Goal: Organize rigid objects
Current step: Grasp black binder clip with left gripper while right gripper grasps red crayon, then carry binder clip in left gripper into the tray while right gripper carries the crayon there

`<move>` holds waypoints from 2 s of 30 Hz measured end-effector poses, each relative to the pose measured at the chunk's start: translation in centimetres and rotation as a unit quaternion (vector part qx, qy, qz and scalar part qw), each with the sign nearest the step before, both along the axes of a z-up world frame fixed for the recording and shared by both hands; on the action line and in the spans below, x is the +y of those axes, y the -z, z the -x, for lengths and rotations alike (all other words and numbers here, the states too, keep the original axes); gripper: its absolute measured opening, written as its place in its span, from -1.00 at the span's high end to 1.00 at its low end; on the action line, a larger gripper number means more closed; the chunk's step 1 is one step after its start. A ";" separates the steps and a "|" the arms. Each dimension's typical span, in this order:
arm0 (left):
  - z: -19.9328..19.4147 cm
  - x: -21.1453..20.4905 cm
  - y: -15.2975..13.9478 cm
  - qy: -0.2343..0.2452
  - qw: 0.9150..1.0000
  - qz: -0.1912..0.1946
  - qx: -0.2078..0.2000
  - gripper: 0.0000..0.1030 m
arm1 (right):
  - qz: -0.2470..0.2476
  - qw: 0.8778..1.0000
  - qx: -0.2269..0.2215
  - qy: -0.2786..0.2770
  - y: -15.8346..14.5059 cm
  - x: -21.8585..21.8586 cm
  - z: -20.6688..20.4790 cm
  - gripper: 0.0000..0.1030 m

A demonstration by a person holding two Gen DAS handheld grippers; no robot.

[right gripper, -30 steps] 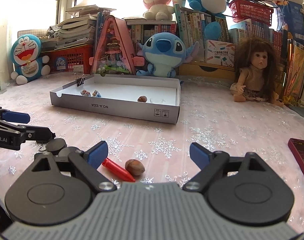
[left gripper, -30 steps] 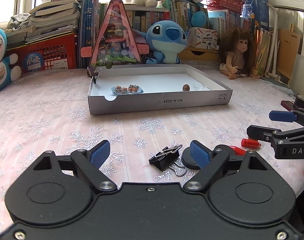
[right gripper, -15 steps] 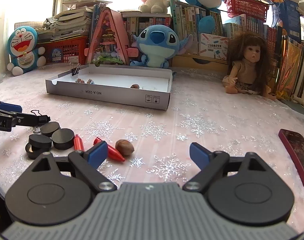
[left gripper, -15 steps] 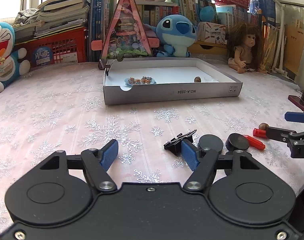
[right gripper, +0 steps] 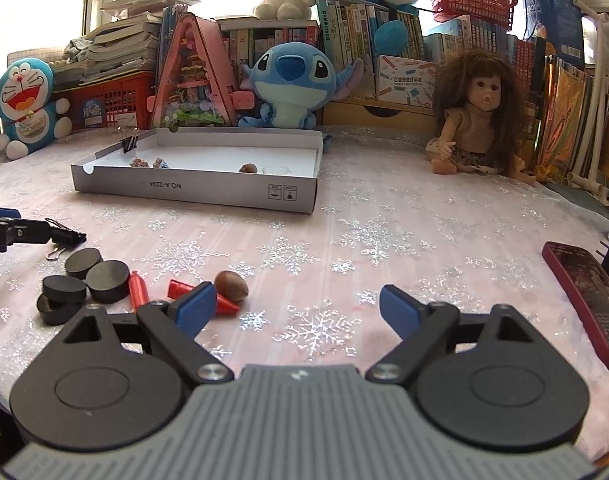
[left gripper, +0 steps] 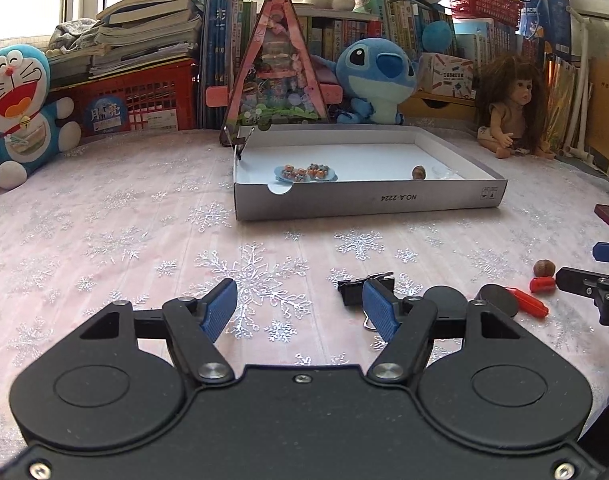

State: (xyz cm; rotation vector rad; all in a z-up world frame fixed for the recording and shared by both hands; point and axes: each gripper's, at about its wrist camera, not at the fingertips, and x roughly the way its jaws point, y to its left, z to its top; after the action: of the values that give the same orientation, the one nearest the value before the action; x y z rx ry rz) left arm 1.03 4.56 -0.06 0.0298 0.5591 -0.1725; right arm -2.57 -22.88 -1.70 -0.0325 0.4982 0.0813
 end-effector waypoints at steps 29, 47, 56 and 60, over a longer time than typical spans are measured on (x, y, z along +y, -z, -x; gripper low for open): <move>-1.7 -4.4 0.7 -0.021 0.999 0.003 0.029 0.07 | -0.098 0.993 0.052 0.039 -0.6 3.7 -0.8 -0.17; -1.4 -4.4 0.1 -0.013 1.000 0.008 0.017 0.41 | -0.057 0.997 0.025 0.046 -0.7 4.9 -0.9 0.07; -2.2 -3.8 -1.2 -0.016 1.000 0.013 0.008 0.41 | -0.048 0.998 0.009 0.046 -1.9 4.2 -1.5 0.07; -3.0 -3.4 -2.0 -0.021 1.000 0.015 0.005 0.41 | -0.046 0.998 0.005 0.047 -2.6 3.6 -2.4 0.07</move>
State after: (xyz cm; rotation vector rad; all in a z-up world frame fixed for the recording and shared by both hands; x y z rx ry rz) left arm 4.06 1.18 1.90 -0.0109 0.5658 -0.1407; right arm -0.13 -19.29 0.93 0.0821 0.5042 0.0114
